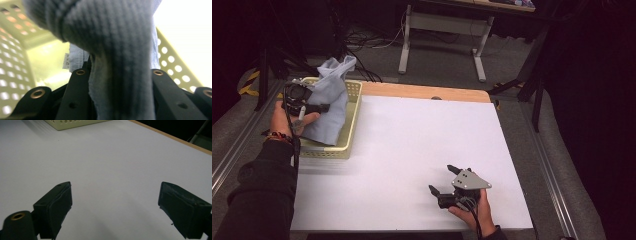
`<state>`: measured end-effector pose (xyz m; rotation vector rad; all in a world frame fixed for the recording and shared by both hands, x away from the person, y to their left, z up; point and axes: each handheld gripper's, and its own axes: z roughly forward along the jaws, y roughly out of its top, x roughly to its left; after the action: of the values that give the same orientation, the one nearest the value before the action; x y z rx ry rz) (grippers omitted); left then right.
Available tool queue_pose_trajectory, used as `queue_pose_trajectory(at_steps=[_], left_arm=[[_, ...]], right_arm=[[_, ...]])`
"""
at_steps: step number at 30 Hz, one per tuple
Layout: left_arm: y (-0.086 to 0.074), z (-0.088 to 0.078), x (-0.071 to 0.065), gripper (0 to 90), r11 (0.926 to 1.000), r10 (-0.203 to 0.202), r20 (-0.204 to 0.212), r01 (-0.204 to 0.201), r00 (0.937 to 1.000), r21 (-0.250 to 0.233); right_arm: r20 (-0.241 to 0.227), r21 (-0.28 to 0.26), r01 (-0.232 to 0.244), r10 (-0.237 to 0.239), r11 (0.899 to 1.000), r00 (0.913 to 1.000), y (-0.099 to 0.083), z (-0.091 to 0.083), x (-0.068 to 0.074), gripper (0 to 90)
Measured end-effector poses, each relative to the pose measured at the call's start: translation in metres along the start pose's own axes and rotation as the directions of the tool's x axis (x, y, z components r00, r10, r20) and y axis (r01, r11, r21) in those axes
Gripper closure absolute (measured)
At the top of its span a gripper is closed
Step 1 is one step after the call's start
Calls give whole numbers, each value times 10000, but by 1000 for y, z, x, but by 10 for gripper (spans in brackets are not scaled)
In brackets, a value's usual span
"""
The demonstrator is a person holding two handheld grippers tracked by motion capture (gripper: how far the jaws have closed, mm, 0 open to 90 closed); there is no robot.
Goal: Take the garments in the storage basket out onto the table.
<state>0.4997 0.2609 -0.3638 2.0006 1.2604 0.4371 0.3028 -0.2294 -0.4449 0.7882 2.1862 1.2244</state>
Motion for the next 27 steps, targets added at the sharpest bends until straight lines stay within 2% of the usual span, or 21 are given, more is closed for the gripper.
queue_pose_trajectory(at_steps=[3,7,9,13,16,17,18,21,22,23,25,27], left_arm=[[-1,-13,0,680,9965,-247,-4,245,9997,-798],[-3,-27,-4,681,9851,-316,56,321,9995,-1690],[-4,-34,-6,681,9757,-383,61,387,9992,-2155],[-9,-44,-13,681,9498,-398,170,431,9991,-3100],[-12,-49,-21,681,9389,-177,174,226,9997,-3435],[-12,-49,-21,681,9389,-177,174,226,9997,-3435],[-15,-51,-27,681,9329,-44,153,96,9999,-3600],[-20,-51,-33,681,9218,13,343,121,9994,-3875],[-20,-51,-33,681,9218,13,343,121,9994,-3875],[-23,-51,-38,681,9151,107,440,79,9990,-4032],[-26,-51,-45,681,9073,221,499,9,9985,-4206],[-28,-51,-50,681,9005,374,748,-12,9965,-4349]], right_arm=[[16,-31,-59,59,10000,10000,0,0,-1,127],[86,-76,-53,54,10000,9999,0,-1,-1,128],[140,-65,2,-1,10000,9999,0,0,-1,127],[194,-95,-44,46,9999,9998,0,0,-2,127],[250,-92,-68,70,9999,9997,-1,-1,-3,126],[251,-122,-95,98,9999,9996,-1,-1,-3,126],[253,-137,-131,134,9998,9996,-2,-1,-4,126],[312,-194,-190,196,9996,9993,-2,-2,-6,126],[312,-194,-190,196,9996,9993,-2,-2,-6,126],[353,-329,-234,246,9992,9991,0,-2,-8,126],[407,-453,-261,280,9986,9988,1,-2,-9,126],[433,-609,-366,393,9975,9983,2,-2,-10,126]])
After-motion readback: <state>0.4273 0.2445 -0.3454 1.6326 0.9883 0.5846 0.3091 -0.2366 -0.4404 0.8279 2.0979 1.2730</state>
